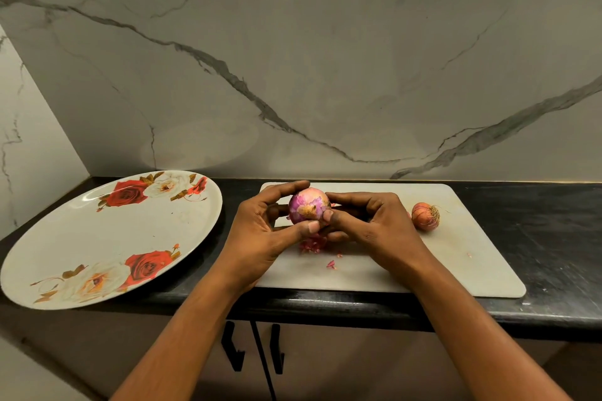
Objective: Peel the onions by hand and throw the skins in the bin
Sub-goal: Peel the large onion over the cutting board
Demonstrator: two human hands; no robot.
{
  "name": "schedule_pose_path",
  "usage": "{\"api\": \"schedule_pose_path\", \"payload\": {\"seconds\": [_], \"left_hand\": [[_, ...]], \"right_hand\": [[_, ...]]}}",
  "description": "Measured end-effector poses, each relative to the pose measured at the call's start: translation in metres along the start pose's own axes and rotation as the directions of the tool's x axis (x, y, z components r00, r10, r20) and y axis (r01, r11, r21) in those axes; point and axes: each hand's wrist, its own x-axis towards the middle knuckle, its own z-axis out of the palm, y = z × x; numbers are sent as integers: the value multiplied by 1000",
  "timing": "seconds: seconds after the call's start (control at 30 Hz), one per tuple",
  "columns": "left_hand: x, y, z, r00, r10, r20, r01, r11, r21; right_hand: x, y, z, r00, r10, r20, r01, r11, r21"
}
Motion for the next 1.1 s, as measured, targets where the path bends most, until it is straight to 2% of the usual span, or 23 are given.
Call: {"api": "schedule_pose_path", "payload": {"seconds": [0.17, 0.3, 0.47, 0.67, 0.93, 1.1], "left_hand": [[1, 0, -1, 1000, -16, 12, 16, 1000, -7], [0, 0, -2, 999, -40, 11, 41, 995, -89], [0, 0, -2, 999, -43, 16, 45, 995, -94], [0, -2, -1, 1000, -7, 6, 7, 993, -114], [1, -5, -4, 999, -5, 53, 10, 997, -81], [1, -8, -5, 994, -13, 109, 13, 1000, 3]], "right_hand": [[1, 2, -2, 1000, -14, -14, 14, 999, -39], [2, 3, -2, 996, -67, -58, 62, 994, -85], [3, 5, 0, 995, -73, -63, 69, 995, -66], [3, 6, -1, 986, -72, -152, 65, 996, -55], [3, 6, -3, 987, -91, -130, 81, 994, -78], [0, 2, 1, 998, -3, -62, 3, 1000, -5]]}}
